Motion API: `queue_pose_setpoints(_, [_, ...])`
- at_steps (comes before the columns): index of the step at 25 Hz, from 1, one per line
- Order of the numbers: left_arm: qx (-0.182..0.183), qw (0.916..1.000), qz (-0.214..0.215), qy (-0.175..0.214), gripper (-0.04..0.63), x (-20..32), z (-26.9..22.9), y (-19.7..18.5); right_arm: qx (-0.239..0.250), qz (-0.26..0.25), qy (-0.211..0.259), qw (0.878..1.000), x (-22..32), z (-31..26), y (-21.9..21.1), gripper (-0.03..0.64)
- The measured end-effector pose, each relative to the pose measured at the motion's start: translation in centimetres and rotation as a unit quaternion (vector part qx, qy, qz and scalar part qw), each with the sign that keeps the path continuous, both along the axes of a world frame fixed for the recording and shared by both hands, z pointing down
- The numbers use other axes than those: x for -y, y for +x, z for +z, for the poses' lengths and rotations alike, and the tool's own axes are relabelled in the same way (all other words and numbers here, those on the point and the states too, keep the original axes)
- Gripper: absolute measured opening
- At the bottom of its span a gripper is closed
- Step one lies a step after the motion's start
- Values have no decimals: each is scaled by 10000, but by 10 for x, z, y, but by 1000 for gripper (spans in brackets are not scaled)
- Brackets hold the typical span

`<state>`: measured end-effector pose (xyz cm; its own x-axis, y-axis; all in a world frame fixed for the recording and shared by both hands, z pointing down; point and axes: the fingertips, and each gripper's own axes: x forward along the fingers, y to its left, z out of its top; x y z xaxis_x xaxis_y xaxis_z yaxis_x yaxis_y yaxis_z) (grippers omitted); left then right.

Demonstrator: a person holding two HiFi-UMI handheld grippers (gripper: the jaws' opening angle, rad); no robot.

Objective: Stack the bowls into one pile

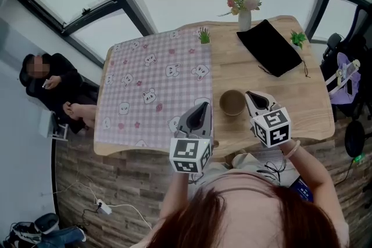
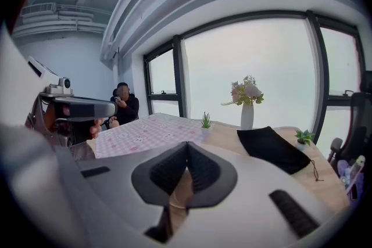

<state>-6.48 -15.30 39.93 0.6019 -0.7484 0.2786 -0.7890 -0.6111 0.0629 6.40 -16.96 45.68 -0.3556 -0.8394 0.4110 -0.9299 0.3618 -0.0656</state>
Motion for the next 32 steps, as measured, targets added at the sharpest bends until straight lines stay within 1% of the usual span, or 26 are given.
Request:
queue_pose_setpoints(5, [-6,9999,92,132,11,-2,-9,5,-66,-88,254,9996,-11,-18,-4,0])
queue_pose_setpoints(13, [-40,9994,193,273,11,-7,-23,8,-335,-211,700,9968,-30,-45,-10,0])
queue_pose_setpoints(19, [-150,9993,179,303,11,-8,-29,8,-182,-138,862,9960,-36,-56,-8,0])
queue_pose_setpoints(32, [-166,9993,187,260,11,-9,-26,7,-252,-100,1103,9935,-45,-68,-7,0])
